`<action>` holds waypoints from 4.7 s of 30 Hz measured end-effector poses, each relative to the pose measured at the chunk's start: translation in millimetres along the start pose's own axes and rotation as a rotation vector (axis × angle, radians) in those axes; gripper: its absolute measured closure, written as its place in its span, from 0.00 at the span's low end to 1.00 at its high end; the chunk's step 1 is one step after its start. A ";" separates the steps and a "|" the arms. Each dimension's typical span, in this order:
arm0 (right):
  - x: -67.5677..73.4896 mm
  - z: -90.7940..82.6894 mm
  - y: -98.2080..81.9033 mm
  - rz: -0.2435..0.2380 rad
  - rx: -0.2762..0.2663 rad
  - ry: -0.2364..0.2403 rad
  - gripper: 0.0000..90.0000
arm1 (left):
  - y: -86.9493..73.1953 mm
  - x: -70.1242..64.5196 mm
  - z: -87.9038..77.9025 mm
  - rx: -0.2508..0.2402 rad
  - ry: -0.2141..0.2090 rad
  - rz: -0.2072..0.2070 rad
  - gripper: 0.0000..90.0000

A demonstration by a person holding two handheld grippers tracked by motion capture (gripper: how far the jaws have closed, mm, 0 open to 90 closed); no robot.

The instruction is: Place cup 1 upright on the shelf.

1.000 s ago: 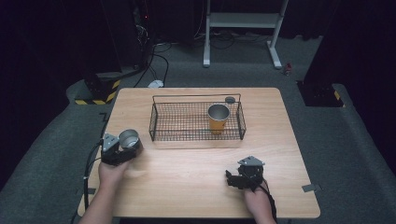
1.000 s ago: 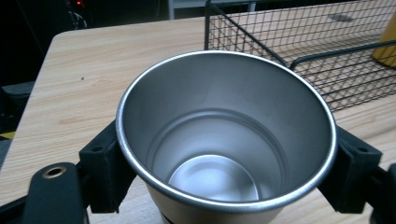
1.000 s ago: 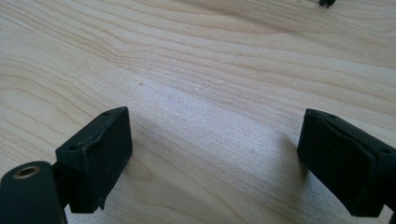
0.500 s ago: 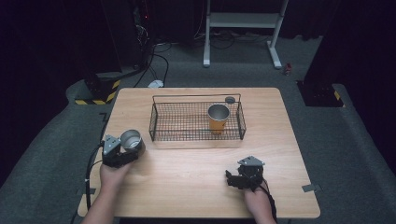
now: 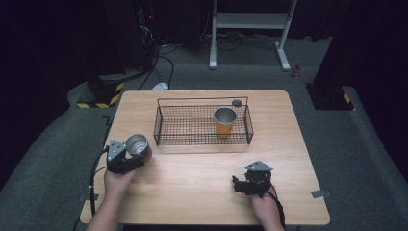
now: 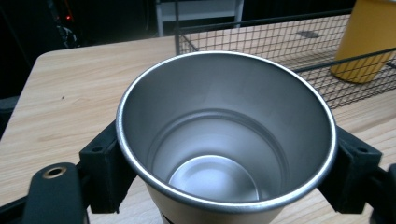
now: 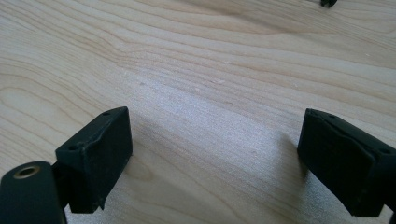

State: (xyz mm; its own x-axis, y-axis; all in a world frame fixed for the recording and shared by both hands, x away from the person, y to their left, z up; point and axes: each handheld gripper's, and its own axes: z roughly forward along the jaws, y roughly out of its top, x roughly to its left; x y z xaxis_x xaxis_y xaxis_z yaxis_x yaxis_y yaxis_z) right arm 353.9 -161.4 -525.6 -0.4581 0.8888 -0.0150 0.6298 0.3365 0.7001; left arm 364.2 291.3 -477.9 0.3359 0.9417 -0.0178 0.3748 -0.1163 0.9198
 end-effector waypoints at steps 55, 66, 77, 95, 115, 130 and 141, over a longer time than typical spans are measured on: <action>-11.8 -3.7 -3.7 -0.009 0.004 0.010 0.11 | 92.6 -80.0 10.8 -0.082 -0.108 0.081 0.21; -11.8 -3.6 -3.7 -0.009 0.003 0.010 0.11 | 110.6 -90.3 27.9 -0.063 -0.125 0.064 0.21; -11.7 -3.4 -3.5 -0.008 0.004 0.013 0.11 | 121.5 -88.2 40.5 -0.059 -0.113 0.052 0.21; -11.9 -3.3 -3.5 -0.009 0.003 0.015 0.11 | 128.0 -83.1 68.1 -0.041 -0.115 0.041 0.21; -11.8 -3.3 -3.4 -0.010 0.004 0.016 0.10 | 127.2 -72.5 101.8 -0.018 -0.077 0.040 0.21; -12.3 -2.6 -2.8 -0.018 0.005 0.018 0.10 | 103.3 -70.3 141.3 0.104 -0.081 0.034 0.21; -12.1 -2.7 -2.8 -0.016 0.006 0.018 0.10 | 91.9 -72.1 160.8 0.224 -0.073 0.001 0.21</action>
State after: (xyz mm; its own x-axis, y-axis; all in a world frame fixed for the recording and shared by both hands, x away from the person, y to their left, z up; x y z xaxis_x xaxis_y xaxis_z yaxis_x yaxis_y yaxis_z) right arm 356.0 -173.9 -525.5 -0.4796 0.8774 -0.0133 0.6257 0.3525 0.6959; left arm 513.4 161.9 -455.2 0.3947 0.9173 -0.0523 0.5538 -0.1921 0.8102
